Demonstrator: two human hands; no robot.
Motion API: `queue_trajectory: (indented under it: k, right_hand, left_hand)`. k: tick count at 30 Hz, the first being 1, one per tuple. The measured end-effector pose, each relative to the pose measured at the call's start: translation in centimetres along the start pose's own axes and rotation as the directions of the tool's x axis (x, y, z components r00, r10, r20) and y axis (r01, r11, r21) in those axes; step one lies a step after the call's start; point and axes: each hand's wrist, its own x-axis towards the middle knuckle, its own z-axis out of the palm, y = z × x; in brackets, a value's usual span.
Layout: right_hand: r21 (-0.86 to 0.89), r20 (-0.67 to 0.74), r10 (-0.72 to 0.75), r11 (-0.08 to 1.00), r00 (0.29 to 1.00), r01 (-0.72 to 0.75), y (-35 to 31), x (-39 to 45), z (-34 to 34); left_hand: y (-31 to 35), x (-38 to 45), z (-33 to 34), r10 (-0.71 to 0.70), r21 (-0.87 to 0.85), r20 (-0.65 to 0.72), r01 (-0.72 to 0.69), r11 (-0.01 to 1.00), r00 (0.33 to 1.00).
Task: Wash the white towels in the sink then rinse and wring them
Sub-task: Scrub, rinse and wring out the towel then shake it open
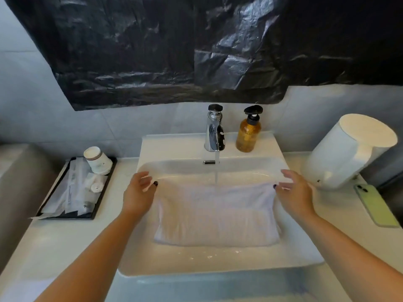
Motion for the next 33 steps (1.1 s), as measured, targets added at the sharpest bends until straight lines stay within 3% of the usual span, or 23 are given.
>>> queue_trajectory:
  k: [2,3,5,6,8,9,12,13,15,17,18,20,21,23,25,27,30,33]
  right_hand:
    - [-0.18,0.186,-0.174,0.962,0.967,0.208,0.0,-0.9,1.4]
    - [-0.221,0.366,-0.229,0.92,0.902,0.324,0.0,-1.6,1.9]
    - [-0.299,0.708,-0.177,0.802,0.684,0.517,0.8,-3.4,2.8]
    - [-0.333,0.793,-0.122,0.733,0.597,0.593,1.6,-4.1,3.2]
    - [-0.391,0.845,-0.05,0.623,0.533,0.678,2.9,-5.0,3.7]
    - [-0.408,0.849,-0.04,0.584,0.528,0.701,3.4,-5.3,3.7]
    - [-0.382,0.816,-0.247,0.449,0.522,0.808,3.2,-5.5,4.1]
    - [-0.397,0.795,-0.306,0.39,0.524,0.831,2.7,-5.2,4.3]
    - [-0.378,0.78,-0.22,0.58,0.586,0.722,0.8,-3.8,3.9]
    - [-0.341,0.768,-0.039,0.82,0.639,0.46,-0.8,-1.3,3.5]
    - [-0.308,0.722,-0.018,0.886,0.692,0.345,-1.5,0.1,3.3]
    - [-0.303,0.536,-0.048,0.921,0.843,0.245,-2.4,2.0,3.5]
    - [-0.358,0.411,-0.092,0.899,0.907,0.253,-2.6,2.2,4.1]
    - [-0.439,0.303,-0.219,0.831,0.927,0.341,-2.8,1.6,5.7]
    - [-0.506,0.473,-0.241,0.713,0.847,0.486,-2.2,0.0,8.0]
    - [-0.549,0.612,-0.161,0.618,0.774,0.562,-0.2,-1.4,10.4]
    - [-0.575,0.61,-0.184,0.566,0.771,0.59,2.3,-2.3,12.4]
    - [-0.582,0.564,-0.285,0.529,0.775,0.618,2.9,-1.8,13.1]
  left_hand:
    - [-0.6,-0.5,1.4,0.175,0.21,0.118,-0.196,0.958,0.978]
    - [-0.9,-1.4,2.0,0.224,0.245,0.288,-0.298,0.923,0.931]
    - [-2.3,-3.3,3.1,0.235,0.321,0.633,-0.527,0.787,0.737]
    - [-3.1,-3.9,3.7,0.178,0.387,0.748,-0.639,0.665,0.639]
    - [-4.5,-4.7,4.2,0.067,0.516,0.81,-0.763,0.39,0.582]
    - [-4.8,-4.9,4.4,0.104,0.516,0.82,-0.806,0.289,0.562]
    - [-5.1,-4.9,4.8,0.191,0.521,0.831,-0.852,0.061,0.522]
    - [-5.0,-4.6,4.9,0.185,0.494,0.846,-0.866,0.08,0.5]
    - [-2.9,-3.8,4.6,0.185,0.49,0.82,-0.832,0.261,0.542]
    - [-0.7,-1.7,4.2,0.138,0.544,0.722,-0.679,0.493,0.678]
    - [0.6,-0.5,4.1,0.144,0.567,0.638,-0.587,0.578,0.757]
    - [2.5,1.8,4.1,0.2,0.619,0.413,-0.435,0.654,0.888]
    - [2.8,2.4,4.4,0.233,0.633,0.322,-0.391,0.668,0.918]
    - [2.9,2.2,5.8,0.251,0.626,0.371,-0.44,0.643,0.894]
    - [1.6,1.0,7.8,0.178,0.628,0.612,-0.611,0.481,0.77]
    - [-0.7,0.0,9.4,0.048,0.654,0.711,-0.684,0.325,0.702]
    - [-3.3,-0.1,10.8,0.049,0.713,0.675,-0.668,0.212,0.736]
    - [-4.2,0.1,11.2,0.161,0.72,0.641,-0.661,0.211,0.75]
